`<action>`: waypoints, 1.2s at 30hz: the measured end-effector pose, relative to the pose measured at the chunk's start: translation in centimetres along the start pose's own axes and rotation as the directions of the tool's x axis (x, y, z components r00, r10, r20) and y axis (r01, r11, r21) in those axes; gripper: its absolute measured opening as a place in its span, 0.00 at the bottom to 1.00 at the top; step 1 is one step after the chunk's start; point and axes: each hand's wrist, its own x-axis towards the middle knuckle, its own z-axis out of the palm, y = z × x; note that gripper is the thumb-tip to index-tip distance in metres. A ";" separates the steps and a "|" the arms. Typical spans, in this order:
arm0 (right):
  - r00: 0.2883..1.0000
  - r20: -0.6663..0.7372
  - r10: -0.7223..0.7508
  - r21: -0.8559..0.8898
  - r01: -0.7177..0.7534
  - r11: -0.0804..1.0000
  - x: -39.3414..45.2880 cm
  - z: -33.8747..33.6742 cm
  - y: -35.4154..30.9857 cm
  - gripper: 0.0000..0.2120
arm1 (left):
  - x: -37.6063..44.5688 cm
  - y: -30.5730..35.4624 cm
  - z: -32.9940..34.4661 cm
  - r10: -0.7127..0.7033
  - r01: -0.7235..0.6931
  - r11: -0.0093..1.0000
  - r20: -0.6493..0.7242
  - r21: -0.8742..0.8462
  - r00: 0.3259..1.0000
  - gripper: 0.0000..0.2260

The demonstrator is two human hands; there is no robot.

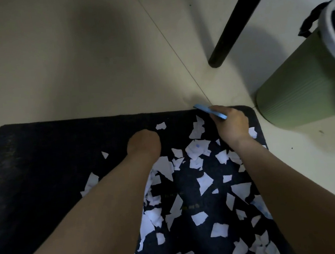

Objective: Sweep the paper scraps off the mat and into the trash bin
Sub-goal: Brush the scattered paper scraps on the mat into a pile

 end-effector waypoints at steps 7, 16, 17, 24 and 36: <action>0.968 0.245 -0.057 0.039 0.049 0.998 -2.5 0.9 0.3 0.10 | 0.4 1.9 0.9 0.009 -0.013 0.999 0.085 0.048 0.996 0.17; 0.998 0.041 0.044 0.013 -0.044 0.999 -1.5 -1.0 -0.4 0.11 | 0.8 0.8 0.5 0.054 -0.073 0.986 0.132 0.148 0.990 0.12; 0.997 0.070 0.033 -0.010 -0.033 0.999 -1.8 -0.4 -0.5 0.11 | 1.1 0.5 0.6 0.062 -0.085 0.983 0.142 0.162 0.988 0.11; 0.954 0.299 -0.028 0.067 0.009 0.998 -8.5 3.0 -2.2 0.11 | 1.8 -0.3 0.2 0.081 -0.146 0.945 0.221 0.294 0.972 0.17; 0.990 0.135 0.035 -0.060 -0.027 0.998 -7.5 2.3 -3.8 0.14 | 2.1 -2.7 0.5 0.234 -0.257 0.954 0.152 0.154 0.960 0.21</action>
